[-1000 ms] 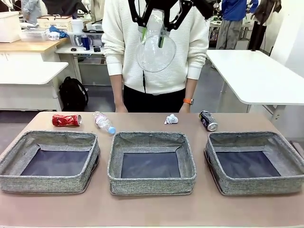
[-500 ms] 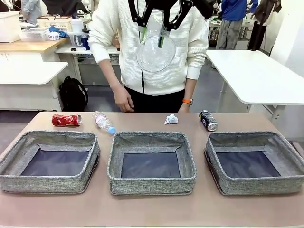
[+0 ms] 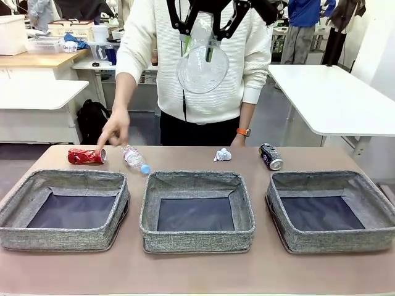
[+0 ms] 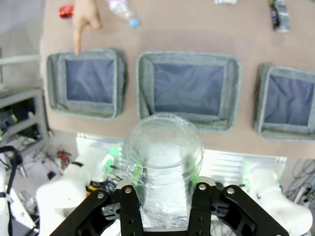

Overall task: Sort the waste into the appropriate baskets.
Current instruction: Place the picked waste into the Fabric basket indicated by the person.

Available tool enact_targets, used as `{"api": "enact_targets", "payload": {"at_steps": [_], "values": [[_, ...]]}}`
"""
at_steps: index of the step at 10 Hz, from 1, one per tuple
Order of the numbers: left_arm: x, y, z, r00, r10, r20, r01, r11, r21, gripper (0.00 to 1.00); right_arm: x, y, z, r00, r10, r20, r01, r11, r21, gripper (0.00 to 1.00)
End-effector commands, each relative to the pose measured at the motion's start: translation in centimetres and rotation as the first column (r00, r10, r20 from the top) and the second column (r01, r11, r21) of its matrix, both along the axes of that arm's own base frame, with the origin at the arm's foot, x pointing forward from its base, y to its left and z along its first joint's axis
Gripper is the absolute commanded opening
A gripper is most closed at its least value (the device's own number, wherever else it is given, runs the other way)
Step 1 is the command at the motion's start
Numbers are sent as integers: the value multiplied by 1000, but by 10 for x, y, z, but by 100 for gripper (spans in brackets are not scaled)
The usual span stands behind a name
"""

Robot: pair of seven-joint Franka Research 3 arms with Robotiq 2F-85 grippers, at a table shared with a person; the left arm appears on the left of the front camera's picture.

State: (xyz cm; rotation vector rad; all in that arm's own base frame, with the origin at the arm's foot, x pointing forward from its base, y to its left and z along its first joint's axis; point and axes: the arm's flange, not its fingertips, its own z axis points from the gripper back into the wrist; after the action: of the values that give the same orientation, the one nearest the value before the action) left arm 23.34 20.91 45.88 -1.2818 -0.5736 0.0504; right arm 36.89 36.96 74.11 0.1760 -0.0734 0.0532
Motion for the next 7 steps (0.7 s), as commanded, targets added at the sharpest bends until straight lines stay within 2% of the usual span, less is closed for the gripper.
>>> {"api": "enact_targets", "payload": {"at_steps": [1, 6, 7], "values": [[0, 0, 1, 1000, -3, 27, 3, 1000, -6, 100, -6, -3, -2, 1000, -16, -7, 16, 1000, 1, 38], [0, 0, 1, 1000, -3, 27, 3, 1000, -6, 100, 0, 0, 0, 1000, 0, 0, 0, 1000, 0, 38], [0, 0, 1, 1000, -3, 27, 3, 1000, -6, 100, 6, 21, -21, 982, 173, 73, -177, 983, 48, 38]]}}
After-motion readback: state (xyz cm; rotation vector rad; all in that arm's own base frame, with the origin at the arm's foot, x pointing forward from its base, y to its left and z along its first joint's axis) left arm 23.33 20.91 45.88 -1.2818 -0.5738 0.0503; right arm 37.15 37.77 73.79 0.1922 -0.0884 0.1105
